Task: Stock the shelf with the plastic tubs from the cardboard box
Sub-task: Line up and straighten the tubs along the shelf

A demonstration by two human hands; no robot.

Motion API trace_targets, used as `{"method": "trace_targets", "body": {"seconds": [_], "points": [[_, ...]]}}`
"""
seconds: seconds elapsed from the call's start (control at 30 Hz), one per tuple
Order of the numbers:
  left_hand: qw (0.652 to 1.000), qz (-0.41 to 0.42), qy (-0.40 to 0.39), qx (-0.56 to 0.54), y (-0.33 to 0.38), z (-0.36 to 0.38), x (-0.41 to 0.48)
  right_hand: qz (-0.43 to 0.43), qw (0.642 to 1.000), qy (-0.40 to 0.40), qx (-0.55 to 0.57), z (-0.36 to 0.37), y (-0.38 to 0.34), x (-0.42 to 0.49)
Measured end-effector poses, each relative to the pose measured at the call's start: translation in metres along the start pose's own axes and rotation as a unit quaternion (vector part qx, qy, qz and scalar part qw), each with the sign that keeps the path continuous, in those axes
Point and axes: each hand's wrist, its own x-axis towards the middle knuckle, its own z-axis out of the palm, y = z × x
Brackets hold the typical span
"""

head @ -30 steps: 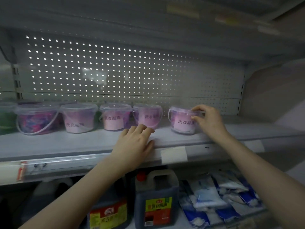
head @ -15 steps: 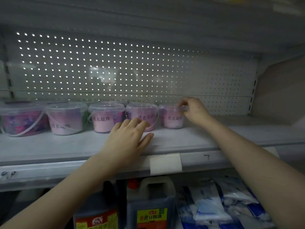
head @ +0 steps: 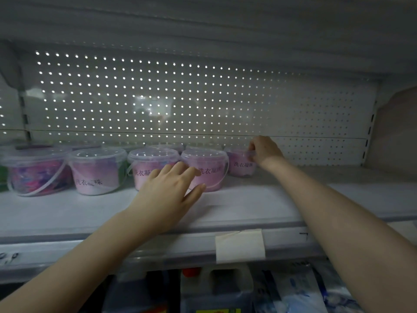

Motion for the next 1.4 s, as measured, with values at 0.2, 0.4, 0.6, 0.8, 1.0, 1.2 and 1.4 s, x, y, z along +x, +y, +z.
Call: {"method": "trace_targets", "body": {"seconds": [0.2,0.4,0.6,0.8,1.0,1.2,1.4], "points": [[1.000,-0.009,0.000,-0.007,-0.011,-0.005,-0.004,-0.011,1.000,-0.002,0.008,0.010,0.006,0.016],[1.000,-0.019,-0.012,-0.007,-0.013,-0.006,-0.005,-0.004,0.998,-0.067,0.015,0.001,0.001,0.012],[1.000,-0.009,-0.021,-0.009,-0.003,-0.007,-0.003,0.014,0.995,-0.095,0.020,-0.014,-0.006,-0.013],[0.999,-0.004,-0.038,-0.012,0.006,-0.015,-0.007,-0.040,0.995,-0.047,0.077,-0.039,-0.016,-0.069],[1.000,-0.004,-0.005,-0.024,0.000,-0.025,-0.017,-0.089,0.986,0.031,0.135,-0.070,-0.053,-0.123],[0.999,-0.018,0.019,-0.022,-0.031,-0.042,-0.048,-0.139,0.979,0.028,0.148,-0.067,-0.104,-0.155],[0.998,-0.057,0.040,0.005,-0.091,-0.074,-0.105,-0.179,0.969,0.016,0.169,-0.044,-0.175,-0.173]]}}
